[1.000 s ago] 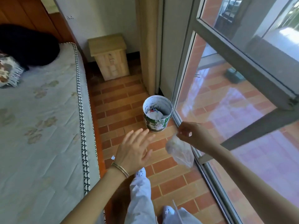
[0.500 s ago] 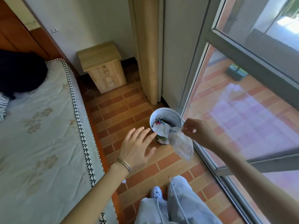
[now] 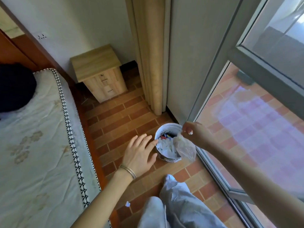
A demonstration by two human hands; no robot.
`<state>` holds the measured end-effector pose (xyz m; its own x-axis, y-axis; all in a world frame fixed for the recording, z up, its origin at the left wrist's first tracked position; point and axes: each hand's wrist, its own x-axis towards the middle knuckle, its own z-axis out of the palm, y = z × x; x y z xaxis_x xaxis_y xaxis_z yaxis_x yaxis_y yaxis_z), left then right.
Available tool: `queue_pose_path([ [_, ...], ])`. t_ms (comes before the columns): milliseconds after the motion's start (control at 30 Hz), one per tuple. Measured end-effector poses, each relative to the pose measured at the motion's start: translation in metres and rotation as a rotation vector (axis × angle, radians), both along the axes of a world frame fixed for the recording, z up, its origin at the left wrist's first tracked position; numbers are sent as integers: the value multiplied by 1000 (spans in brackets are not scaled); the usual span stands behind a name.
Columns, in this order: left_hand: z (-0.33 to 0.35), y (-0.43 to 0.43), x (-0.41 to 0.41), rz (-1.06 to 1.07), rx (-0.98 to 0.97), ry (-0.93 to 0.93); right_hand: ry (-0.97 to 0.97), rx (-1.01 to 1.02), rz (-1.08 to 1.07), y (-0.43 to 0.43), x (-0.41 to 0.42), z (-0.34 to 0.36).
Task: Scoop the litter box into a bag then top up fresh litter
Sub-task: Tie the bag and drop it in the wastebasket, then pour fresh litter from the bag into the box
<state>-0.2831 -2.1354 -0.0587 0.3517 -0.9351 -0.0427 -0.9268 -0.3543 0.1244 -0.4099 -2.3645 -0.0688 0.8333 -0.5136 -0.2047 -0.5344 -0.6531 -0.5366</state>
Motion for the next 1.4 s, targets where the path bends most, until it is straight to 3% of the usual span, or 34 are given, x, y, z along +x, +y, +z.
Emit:
queue_pose_path([
  [167, -20, -33, 36, -12, -16, 33, 126, -26, -22, -27, 34, -27],
  [333, -55, -58, 67, -69, 61, 61, 240, 100, -103, -38, 64, -67],
  [600, -73, -81, 98, -191, 127, 100, 310, 173, -213, -27, 48, -77],
  [1033, -26, -131, 123, -495, 16, 67, 173, -212, -187, 6, 6, -16],
  [1233, 1, -168, 98, -737, -63, 40, 138, -357, -354, 23, -29, 16],
  [1400, 10, -188, 51, -931, -56, 26, 186, -365, -501, 51, -75, 22],
])
